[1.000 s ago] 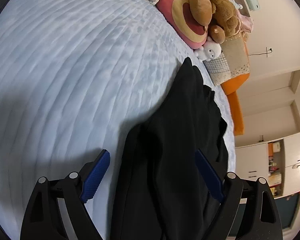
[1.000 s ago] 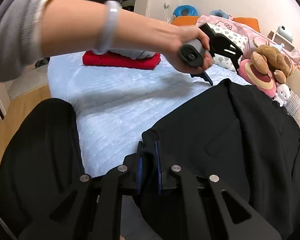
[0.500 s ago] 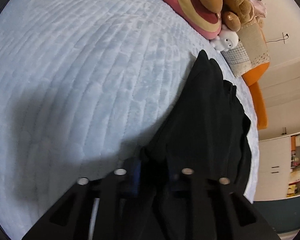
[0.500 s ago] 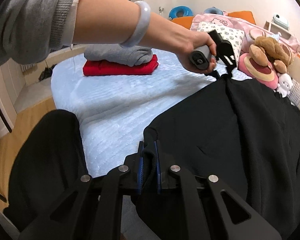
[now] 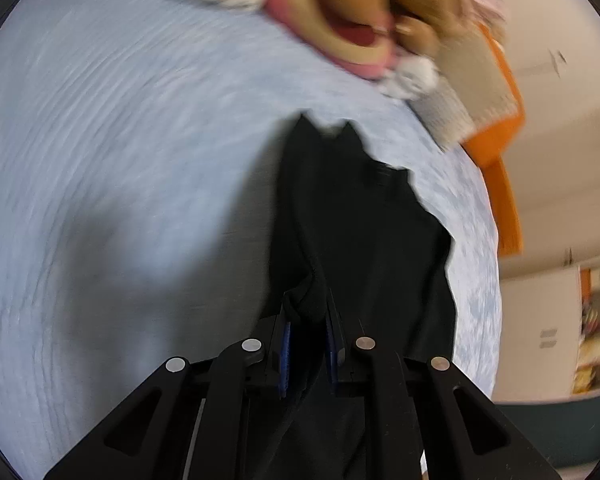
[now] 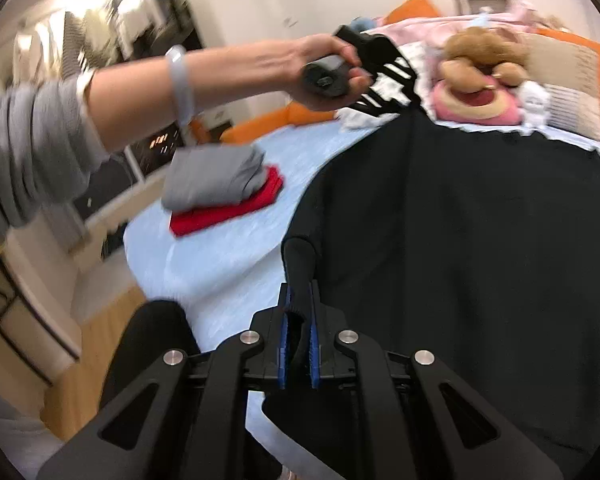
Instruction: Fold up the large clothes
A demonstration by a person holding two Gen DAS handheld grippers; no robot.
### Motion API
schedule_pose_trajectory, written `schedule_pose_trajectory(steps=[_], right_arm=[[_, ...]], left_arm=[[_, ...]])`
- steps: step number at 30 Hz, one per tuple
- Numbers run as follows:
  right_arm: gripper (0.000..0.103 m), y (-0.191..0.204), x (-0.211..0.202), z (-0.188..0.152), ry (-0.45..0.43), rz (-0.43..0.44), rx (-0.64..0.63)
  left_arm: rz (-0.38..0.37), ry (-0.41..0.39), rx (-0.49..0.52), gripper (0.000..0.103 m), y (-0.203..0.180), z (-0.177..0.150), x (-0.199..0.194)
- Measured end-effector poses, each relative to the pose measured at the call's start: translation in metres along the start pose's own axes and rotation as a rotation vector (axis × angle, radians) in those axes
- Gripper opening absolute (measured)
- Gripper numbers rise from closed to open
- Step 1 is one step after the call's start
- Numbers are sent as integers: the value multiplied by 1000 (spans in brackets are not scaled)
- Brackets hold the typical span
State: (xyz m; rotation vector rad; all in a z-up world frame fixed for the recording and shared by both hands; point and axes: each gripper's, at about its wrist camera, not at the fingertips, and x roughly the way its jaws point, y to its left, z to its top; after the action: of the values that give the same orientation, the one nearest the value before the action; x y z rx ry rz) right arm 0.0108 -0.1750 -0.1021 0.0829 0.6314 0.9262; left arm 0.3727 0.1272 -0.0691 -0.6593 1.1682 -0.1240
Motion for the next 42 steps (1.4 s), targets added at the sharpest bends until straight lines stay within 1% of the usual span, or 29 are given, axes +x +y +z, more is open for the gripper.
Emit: schedule_pose_trajectory(steps=[3,5,6,7,9,12,15,19,21,24,29,32,35,37,42], right_arm=[[8,-28,-50,6,-61,-24,78],[8,-44,-79,7,-95,-68,104],[8,-43,-84,8,-104,-81,115],[8,-45,-94,8,-122,-106,139],[8,-49,-108,7,-148,-153,182],[8,-65,-128,-6,-181,-241,268],[6,-79,-139,-22,-197,-286,353],[6,-97,-147,-43,-180,-331,406],[6,-105,-148,-52,-171,-346,429],[6,-118,-148,-65,-150,-355,464],[6,-126,-142,-84,-100,-354,496],[6,-128,-136,-95,-74,-376,504],[6,-132,-135,-101,-57,-415,510],[6,-134,-134,-107,-53,-424,523],[6,-128,-129,-109,-22,-477,490]], left_arm=[[-28,-3,62,18,-62,-3,-1],[-23,-9,125,18,-106,-8,4],[-25,-10,151,18,-131,-11,11],[-30,-9,161,18,-145,-14,16],[-46,2,187,18,-181,-22,37],[-65,33,219,18,-224,-32,70],[-70,69,282,18,-272,-49,117],[-53,110,337,18,-310,-71,168],[-18,125,371,18,-324,-82,196],[11,150,393,18,-329,-92,225],[46,189,406,18,-327,-101,258],[75,183,458,21,-332,-110,270],[71,173,485,23,-333,-116,273],[56,165,492,24,-331,-118,274],[26,171,528,25,-329,-127,276]])
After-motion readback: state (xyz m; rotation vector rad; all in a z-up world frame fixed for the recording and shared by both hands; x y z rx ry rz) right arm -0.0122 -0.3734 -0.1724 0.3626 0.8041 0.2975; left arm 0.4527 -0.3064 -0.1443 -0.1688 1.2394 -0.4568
